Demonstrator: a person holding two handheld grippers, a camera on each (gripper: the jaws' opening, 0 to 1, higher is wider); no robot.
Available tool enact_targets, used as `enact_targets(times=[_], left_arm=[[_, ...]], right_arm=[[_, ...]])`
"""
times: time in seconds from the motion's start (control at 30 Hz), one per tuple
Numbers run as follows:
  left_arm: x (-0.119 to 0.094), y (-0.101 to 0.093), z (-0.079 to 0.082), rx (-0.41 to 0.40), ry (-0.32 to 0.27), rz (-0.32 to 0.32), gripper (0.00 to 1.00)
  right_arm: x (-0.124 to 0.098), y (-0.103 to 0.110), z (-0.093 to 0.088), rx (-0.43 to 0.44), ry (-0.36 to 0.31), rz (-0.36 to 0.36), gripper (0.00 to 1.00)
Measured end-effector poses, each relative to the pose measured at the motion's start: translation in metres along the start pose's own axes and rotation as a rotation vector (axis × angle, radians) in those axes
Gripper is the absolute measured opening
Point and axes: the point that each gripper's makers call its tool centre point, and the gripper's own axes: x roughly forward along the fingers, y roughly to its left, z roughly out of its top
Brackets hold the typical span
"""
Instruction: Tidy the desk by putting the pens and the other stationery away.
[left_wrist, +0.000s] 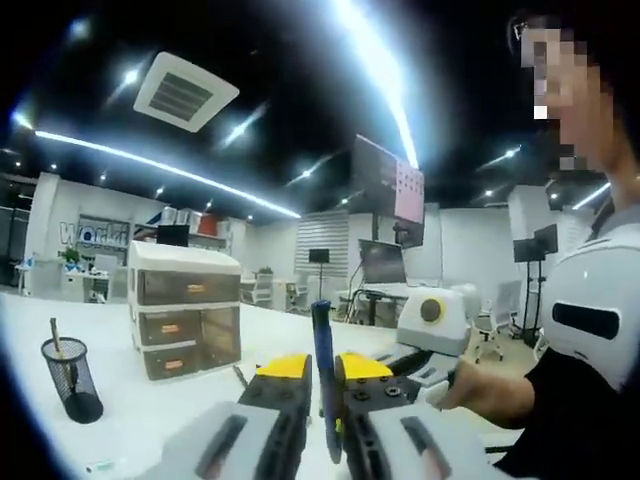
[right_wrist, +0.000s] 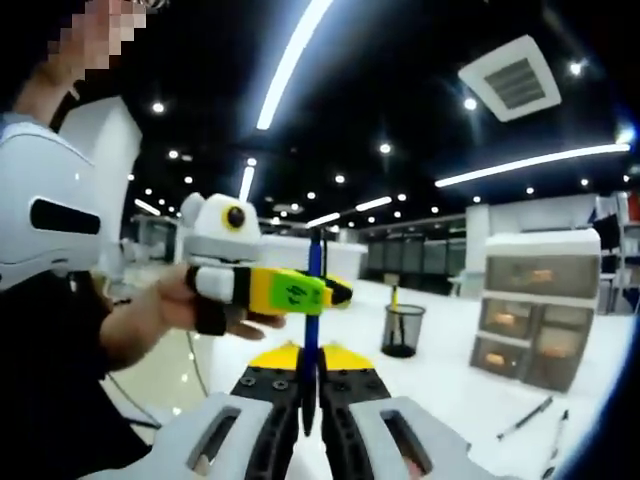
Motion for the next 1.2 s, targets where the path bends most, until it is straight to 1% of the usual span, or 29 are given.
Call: enact_targets(times=[0.13, 0.33, 0.4, 0.43, 0.47, 0.5, 0.53, 0.7, 0.87, 0.93, 1.0, 1.1, 1.2], left_arm=[[0.002, -0.002, -0.004, -0.028, 0.013, -0.009, 0.07], [0.003, 0.000, -0.006, -0.026, 0.032, 0.004, 0.07], [0.003, 0.001, -0.006, -0.021, 0.034, 0.010, 0.07], [0.003, 0.002, -0.006, -0.018, 0.034, 0.015, 0.07], [0.002, 0.003, -0.006, -0.013, 0.035, 0.021, 0.07], [0.001, 0.005, -0.005, -0.008, 0.034, 0.030, 0.07], [0.001, 0.006, -0.005, -0.006, 0.034, 0.033, 0.07], [-0.006, 0.019, 0.002, -0.004, 0.014, 0.079, 0.07], [-0.010, 0.037, 0.008, 0.009, 0.001, 0.125, 0.07], [-0.013, 0.046, 0.010, 0.018, 0.002, 0.146, 0.07], [-0.014, 0.051, 0.011, 0.023, 0.008, 0.155, 0.07], [-0.015, 0.060, 0.015, 0.048, 0.010, 0.171, 0.07], [-0.019, 0.077, 0.023, 0.073, 0.007, 0.200, 0.07]], right_arm=[[0.000, -0.001, -0.004, 0.012, 0.009, 0.003, 0.04], [0.000, -0.002, -0.006, 0.038, 0.001, 0.008, 0.05], [0.000, -0.005, -0.008, 0.015, 0.005, -0.005, 0.09], [0.000, -0.006, -0.008, 0.011, 0.003, -0.013, 0.13], [0.000, -0.007, -0.008, 0.024, -0.006, -0.013, 0.20], [-0.001, -0.007, -0.008, 0.054, -0.010, -0.010, 0.24], [-0.001, -0.008, -0.008, 0.060, -0.012, -0.012, 0.27], [-0.009, -0.019, -0.010, 0.065, -0.017, -0.060, 0.37], [-0.022, -0.029, -0.012, 0.095, -0.029, -0.103, 0.47], [-0.029, -0.031, -0.013, 0.120, -0.041, -0.113, 0.49], [-0.036, -0.033, -0.015, 0.139, -0.043, -0.123, 0.50], [-0.045, -0.035, -0.018, 0.146, -0.036, -0.149, 0.53], [-0.054, -0.039, -0.022, 0.141, -0.018, -0.178, 0.53]])
